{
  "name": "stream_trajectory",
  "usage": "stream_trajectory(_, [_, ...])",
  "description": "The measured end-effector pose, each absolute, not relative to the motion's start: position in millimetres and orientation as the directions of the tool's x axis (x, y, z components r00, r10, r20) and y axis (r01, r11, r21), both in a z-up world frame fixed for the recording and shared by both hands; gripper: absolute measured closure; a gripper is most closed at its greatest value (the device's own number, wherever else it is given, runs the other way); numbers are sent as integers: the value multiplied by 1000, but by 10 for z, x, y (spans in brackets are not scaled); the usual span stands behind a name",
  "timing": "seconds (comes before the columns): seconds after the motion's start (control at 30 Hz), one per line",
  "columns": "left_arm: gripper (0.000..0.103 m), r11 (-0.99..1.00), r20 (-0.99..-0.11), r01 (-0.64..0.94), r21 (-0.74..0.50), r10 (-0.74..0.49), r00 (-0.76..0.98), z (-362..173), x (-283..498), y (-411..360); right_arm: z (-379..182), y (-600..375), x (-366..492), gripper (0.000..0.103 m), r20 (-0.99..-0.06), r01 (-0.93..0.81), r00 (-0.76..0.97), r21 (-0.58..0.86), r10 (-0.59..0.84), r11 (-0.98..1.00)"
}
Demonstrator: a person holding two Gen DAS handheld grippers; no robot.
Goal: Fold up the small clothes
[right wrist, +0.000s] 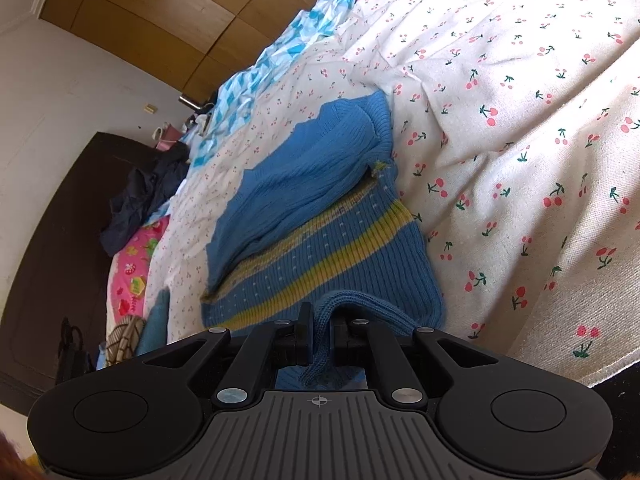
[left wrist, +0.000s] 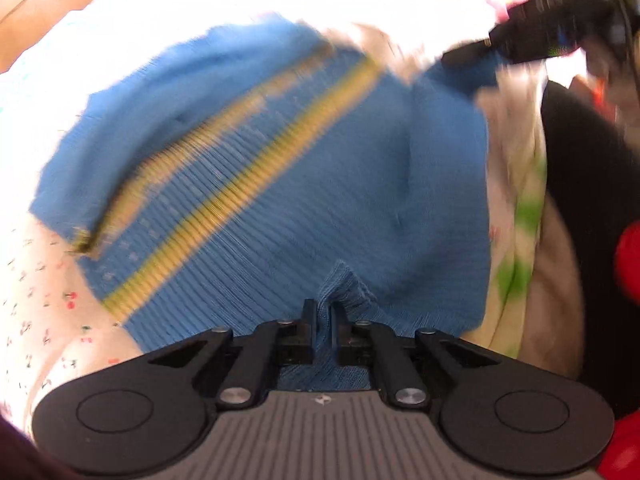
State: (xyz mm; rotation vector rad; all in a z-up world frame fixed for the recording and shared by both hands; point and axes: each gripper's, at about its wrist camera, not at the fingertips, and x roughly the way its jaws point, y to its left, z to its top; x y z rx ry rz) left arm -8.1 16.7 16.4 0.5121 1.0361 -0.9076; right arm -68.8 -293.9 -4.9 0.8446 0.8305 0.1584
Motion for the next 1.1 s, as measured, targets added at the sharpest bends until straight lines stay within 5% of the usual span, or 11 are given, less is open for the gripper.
stream_trajectory(0.23, [91, 784, -726, 586, -204, -523, 446, 656, 477, 639, 246, -3030, -341, 95, -473, 128, 776, 766, 417, 630])
stream_trajectory(0.5, [91, 902, -602, 384, -199, -422, 678, 751, 1329, 831, 582, -3029, 547, 95, -371, 68, 873, 734, 315, 675])
stream_trajectory(0.8, [91, 957, -682, 204, -208, -292, 671, 121, 1962, 761, 13, -3066, 1601, 91, -551, 267, 812, 645, 194, 716])
stream_trajectory(0.93, [88, 966, -685, 182, -184, -259, 681, 126, 1820, 814, 49, -3073, 1431, 81, -534, 243, 824, 634, 189, 735])
stream_trajectory(1.1, [68, 966, -680, 162, -202, -258, 687, 173, 1599, 944, 176, -3070, 1149, 68, -525, 204, 839, 548, 143, 811])
